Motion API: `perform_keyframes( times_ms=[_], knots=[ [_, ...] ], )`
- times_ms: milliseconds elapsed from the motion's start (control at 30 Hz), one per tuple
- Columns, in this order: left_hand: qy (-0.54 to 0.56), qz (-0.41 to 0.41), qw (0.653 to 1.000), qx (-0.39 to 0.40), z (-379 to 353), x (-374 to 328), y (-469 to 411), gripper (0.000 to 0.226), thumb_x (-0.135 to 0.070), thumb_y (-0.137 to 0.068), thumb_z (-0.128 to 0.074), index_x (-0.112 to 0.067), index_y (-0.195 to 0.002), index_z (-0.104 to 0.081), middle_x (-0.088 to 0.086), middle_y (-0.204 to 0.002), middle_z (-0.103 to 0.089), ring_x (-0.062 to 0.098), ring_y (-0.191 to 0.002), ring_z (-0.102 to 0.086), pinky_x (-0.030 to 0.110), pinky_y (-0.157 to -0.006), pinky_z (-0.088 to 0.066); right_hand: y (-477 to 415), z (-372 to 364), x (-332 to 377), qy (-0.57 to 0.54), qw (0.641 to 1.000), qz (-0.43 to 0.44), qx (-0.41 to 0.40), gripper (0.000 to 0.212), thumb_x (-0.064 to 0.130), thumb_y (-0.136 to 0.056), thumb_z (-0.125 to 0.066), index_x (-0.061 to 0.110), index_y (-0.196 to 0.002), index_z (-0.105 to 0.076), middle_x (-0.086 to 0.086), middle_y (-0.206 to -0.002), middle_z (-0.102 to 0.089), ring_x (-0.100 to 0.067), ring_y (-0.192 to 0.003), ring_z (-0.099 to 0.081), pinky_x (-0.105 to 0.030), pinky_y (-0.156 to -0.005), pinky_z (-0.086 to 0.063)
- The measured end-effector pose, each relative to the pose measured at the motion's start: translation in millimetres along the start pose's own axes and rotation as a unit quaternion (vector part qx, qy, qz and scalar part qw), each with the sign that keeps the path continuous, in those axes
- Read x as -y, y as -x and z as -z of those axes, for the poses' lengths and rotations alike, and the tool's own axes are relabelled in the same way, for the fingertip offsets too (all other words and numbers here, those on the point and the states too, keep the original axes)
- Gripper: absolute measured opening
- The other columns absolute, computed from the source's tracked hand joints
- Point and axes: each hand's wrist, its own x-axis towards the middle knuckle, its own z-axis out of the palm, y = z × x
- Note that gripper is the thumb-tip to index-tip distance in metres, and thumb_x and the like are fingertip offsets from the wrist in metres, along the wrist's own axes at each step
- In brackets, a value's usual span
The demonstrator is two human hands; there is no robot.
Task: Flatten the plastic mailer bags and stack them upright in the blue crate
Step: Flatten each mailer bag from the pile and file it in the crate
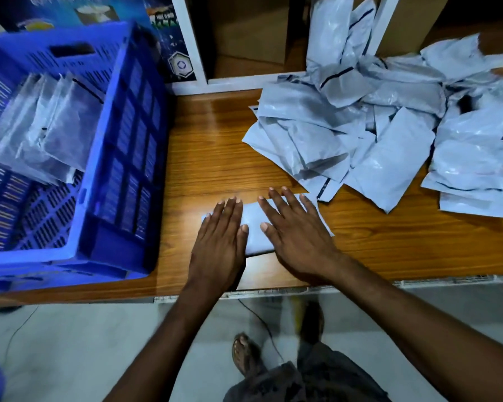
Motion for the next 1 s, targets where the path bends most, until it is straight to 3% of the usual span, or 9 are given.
perform_keyframes(
  times_ms=[333, 533, 600, 700, 833, 900, 1000],
  knots=[
    [0.038, 0.041, 0.996, 0.07, 4, 0, 5, 0.058, -0.045, -0.111, -0.018, -0.029, -0.165, -0.005, -0.011, -0.172, -0.001, 0.007, -0.158, 0.005, 0.034, -0.127, -0.003, 10, 4, -18, -0.046, 0.999, -0.015, 0.009, 0.069, 0.07, -0.102, -0.013, 0.038, -0.161, 0.006, 0.003, -0.169, 0.015, -0.015, -0.155, 0.017, -0.04, -0.126, 0.004],
    [0.083, 0.04, 0.989, 0.113, 12, 4, 1, 0.063, -0.051, -0.108, -0.016, -0.029, -0.165, 0.001, -0.012, -0.171, 0.008, 0.003, -0.155, 0.015, 0.036, -0.128, -0.001, 11, 7, -19, -0.06, 0.996, -0.043, 0.056, 0.08, 0.079, -0.096, -0.006, 0.036, -0.159, 0.018, 0.0, -0.165, 0.029, -0.014, -0.151, 0.027, -0.048, -0.125, 0.007],
    [0.064, 0.012, 0.993, 0.102, 20, 6, 9, 0.065, -0.054, -0.108, -0.016, -0.027, -0.165, 0.001, -0.01, -0.171, 0.012, 0.005, -0.155, 0.017, 0.035, -0.128, 0.002, 18, 12, -19, -0.059, 0.995, -0.06, 0.051, 0.083, 0.079, -0.095, -0.006, 0.032, -0.158, 0.02, -0.003, -0.164, 0.031, -0.017, -0.151, 0.029, -0.051, -0.125, 0.007],
    [0.049, -0.03, 0.992, 0.11, 30, 8, 30, 0.072, -0.065, -0.104, -0.011, -0.028, -0.164, 0.002, -0.011, -0.17, 0.014, 0.006, -0.155, 0.018, 0.03, -0.127, 0.004, 47, 15, -17, -0.016, 0.999, 0.019, 0.03, 0.082, 0.077, -0.098, -0.013, 0.03, -0.161, 0.013, 0.001, -0.167, 0.025, -0.017, -0.153, 0.025, -0.054, -0.125, -0.002],
    [0.037, -0.081, 0.988, 0.126, 29, 12, 60, 0.086, -0.075, -0.1, -0.032, -0.029, -0.164, 0.005, -0.012, -0.171, 0.012, 0.008, -0.156, 0.018, 0.03, -0.125, 0.001, 89, 11, -8, 0.001, 0.998, 0.039, 0.051, 0.092, 0.086, -0.091, -0.019, 0.034, -0.161, 0.009, 0.009, -0.168, 0.019, -0.013, -0.153, 0.021, -0.046, -0.127, -0.003],
    [0.029, -0.111, 0.988, 0.101, 28, 14, 71, 0.083, -0.064, -0.101, -0.046, -0.026, -0.165, -0.009, -0.008, -0.172, -0.002, 0.013, -0.159, 0.002, 0.036, -0.127, -0.017, 106, 9, -6, -0.003, 0.999, 0.035, 0.036, 0.088, 0.076, -0.095, -0.038, 0.035, -0.162, 0.001, 0.009, -0.169, 0.01, -0.014, -0.156, 0.012, -0.045, -0.126, -0.013],
    [0.04, -0.137, 0.987, 0.073, 28, 13, 82, 0.074, -0.03, -0.098, -0.068, -0.022, -0.161, -0.031, -0.004, -0.168, -0.026, 0.021, -0.155, -0.026, 0.046, -0.111, -0.046, 123, 13, -5, -0.02, 0.999, 0.033, 0.004, 0.087, 0.018, -0.087, -0.073, 0.032, -0.16, -0.026, 0.004, -0.168, -0.021, -0.02, -0.154, -0.02, -0.043, -0.111, -0.043]
  ],
)
